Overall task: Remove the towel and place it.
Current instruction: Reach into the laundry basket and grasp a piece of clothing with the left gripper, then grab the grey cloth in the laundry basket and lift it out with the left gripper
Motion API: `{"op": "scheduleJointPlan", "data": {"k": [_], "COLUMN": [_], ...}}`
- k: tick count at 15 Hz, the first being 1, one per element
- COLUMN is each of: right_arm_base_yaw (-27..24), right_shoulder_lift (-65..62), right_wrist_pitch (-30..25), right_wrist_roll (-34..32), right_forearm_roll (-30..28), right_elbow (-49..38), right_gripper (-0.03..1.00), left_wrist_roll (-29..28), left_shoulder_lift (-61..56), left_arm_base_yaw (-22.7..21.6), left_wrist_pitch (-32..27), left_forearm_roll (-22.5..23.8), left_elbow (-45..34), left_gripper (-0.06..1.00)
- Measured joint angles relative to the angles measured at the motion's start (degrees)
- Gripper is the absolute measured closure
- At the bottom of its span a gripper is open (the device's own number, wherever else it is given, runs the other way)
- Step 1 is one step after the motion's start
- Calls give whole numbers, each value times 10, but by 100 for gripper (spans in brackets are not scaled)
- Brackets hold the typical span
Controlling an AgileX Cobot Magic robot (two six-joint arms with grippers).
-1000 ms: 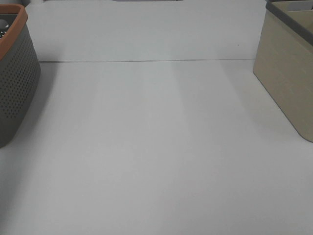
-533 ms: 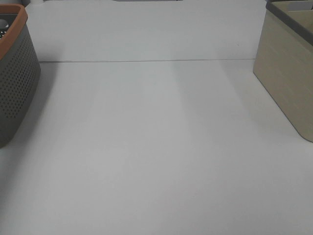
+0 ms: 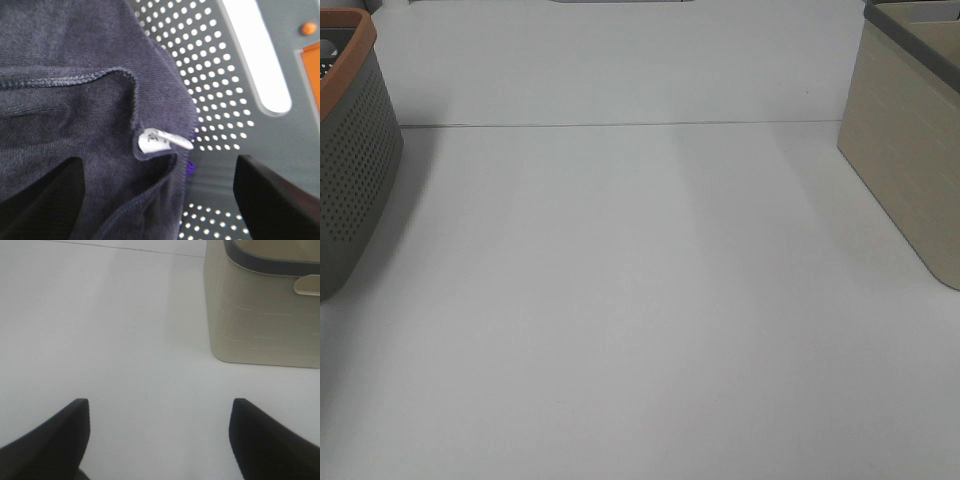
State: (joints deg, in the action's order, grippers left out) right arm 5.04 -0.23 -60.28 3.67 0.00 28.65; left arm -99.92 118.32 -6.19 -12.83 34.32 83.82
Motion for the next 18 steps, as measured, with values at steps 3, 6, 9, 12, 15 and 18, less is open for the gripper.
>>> {"op": "scheduleJointPlan", "data": {"k": [3, 6, 9, 12, 15, 18], "right_arm_base_yaw": [0, 0, 0, 0, 0, 0], "right_shoulder_lift": [0, 0, 0, 0, 0, 0], "right_wrist_pitch": [0, 0, 0, 0, 0, 0], "right_wrist_roll": [-8, -10, -19, -22, -22, -22], "right_forearm_roll": [-6, -7, -13, -15, -17, -17], "right_elbow": [0, 0, 0, 0, 0, 0], "right_gripper": [21, 21, 21, 21, 21, 21], "left_wrist_roll": [-8, -8, -10, -10, -11, -11], "left_shoulder_lift": [36, 52, 62, 62, 62, 62], "left_arm_base_yaw": [0, 0, 0, 0, 0, 0], "left_wrist_pitch": [0, -1, -10, -10, -10, -10], "left_forearm_roll": [3, 6, 6, 6, 6, 6], "left_elbow": [38, 55, 59, 60, 60, 60], "left_gripper": [21, 24, 25, 40, 79, 94]}}
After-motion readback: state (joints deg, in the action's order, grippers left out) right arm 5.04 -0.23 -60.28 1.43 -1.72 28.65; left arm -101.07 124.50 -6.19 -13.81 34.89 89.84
